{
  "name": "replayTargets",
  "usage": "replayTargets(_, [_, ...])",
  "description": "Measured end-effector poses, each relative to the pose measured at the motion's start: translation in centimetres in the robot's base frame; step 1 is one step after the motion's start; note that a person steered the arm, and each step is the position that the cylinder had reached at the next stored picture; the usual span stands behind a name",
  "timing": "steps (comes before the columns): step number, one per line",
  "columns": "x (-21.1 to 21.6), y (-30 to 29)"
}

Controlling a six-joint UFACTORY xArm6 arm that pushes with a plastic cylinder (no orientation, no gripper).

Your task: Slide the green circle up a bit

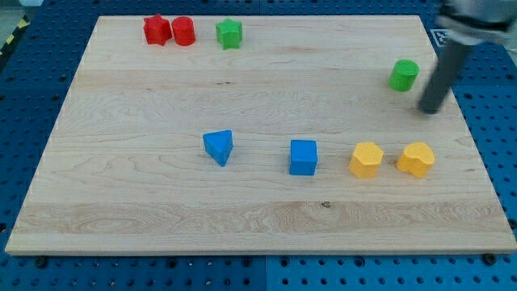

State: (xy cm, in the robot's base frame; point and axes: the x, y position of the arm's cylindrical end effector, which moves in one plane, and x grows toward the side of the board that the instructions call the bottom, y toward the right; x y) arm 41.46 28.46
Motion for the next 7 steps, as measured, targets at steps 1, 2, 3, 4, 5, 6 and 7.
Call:
replayTargets(1, [-0.1, 3.4])
replayTargets(2, [-0.6, 1.5])
replayTargets(3, [-2.0, -2.4])
replayTargets(4, [-3.6, -6.1])
replayTargets(5, [-5.3, -9.8])
replayTargets(6, [-6.1, -11.7])
replayTargets(7, [-2.9, -10.8])
